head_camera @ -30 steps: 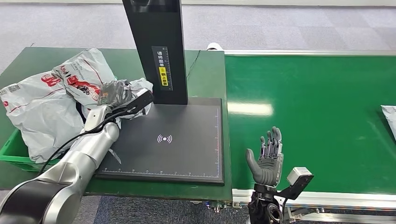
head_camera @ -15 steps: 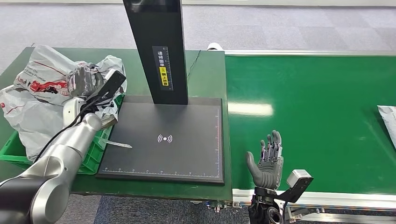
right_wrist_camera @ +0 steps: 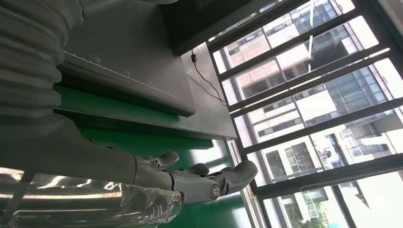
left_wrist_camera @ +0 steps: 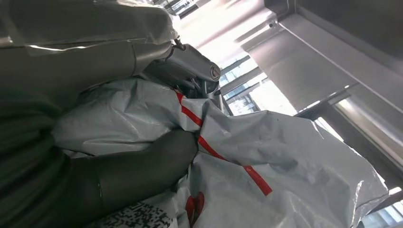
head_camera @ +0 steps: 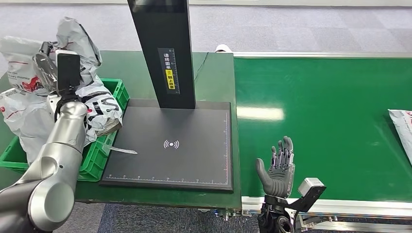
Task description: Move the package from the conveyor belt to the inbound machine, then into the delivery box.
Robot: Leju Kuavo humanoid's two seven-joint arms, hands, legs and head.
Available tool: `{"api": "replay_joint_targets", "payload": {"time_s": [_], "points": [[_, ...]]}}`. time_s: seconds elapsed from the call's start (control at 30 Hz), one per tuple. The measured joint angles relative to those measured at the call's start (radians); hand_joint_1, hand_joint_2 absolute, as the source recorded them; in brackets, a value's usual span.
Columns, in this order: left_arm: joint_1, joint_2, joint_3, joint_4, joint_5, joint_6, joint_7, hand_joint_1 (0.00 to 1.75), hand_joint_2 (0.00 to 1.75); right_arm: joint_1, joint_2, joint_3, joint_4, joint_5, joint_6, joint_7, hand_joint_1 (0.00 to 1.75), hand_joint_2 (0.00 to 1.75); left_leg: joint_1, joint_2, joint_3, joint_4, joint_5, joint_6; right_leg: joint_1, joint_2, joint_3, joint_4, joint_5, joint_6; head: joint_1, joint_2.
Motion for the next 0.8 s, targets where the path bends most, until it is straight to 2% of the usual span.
{"api": "replay_joint_targets", "payload": {"time_s": [0.1, 0.3, 0.5, 0.67, 0.8], "points": [[-0.021, 0.005, -0.003, 0.002, -0.048, 0.011, 0.065, 1.75, 1.75, 0.007, 0.0, 0.0, 0.0, -0.001, 0.001, -0.001, 0.0, 1.75, 0.0, 0.0, 0.0, 0.0, 0.0, 0.0, 0.0, 0.0, 0.0, 0.0, 0.0, 0.0, 0.0, 0.0], [-0.056, 0.052, -0.043, 0.071, -0.235, 0.019, 0.292, 1.75, 1.75, 0.028, 0.0, -0.004, -0.005, -0.002, 0.012, -0.002, 0.0, 1.75, 0.0, 0.0, 0.0, 0.0, 0.0, 0.0, 0.0, 0.0, 0.0, 0.0, 0.0, 0.0, 0.0, 0.0], [-0.054, 0.091, -0.116, 0.15, -0.417, -0.14, 0.518, 1.75, 1.75, 0.038, 0.0, -0.011, -0.02, 0.0, 0.029, 0.0, 0.0, 1.75, 0.0, 0.0, 0.0, 0.0, 0.0, 0.0, 0.0, 0.0, 0.0, 0.0, 0.0, 0.0, 0.0, 0.0], [-0.052, 0.097, -0.141, 0.167, -0.458, -0.182, 0.558, 1.75, 1.75, 0.038, 0.0, -0.013, -0.023, 0.003, 0.035, 0.002, 0.0, 1.75, 0.0, 0.0, 0.0, 0.0, 0.0, 0.0, 0.0, 0.0, 0.0, 0.0, 0.0, 0.0, 0.0, 0.0], [-0.047, 0.103, -0.194, 0.199, -0.509, -0.232, 0.614, 1.75, 1.75, 0.038, 0.001, -0.016, -0.027, 0.009, 0.036, 0.012, 0.0, 1.75, 0.0, -0.001, -0.001, 0.0, 0.0, 0.0, 0.0, 0.0, 0.0, 0.0, 0.0, 0.0, 0.0, 0.0]]}}
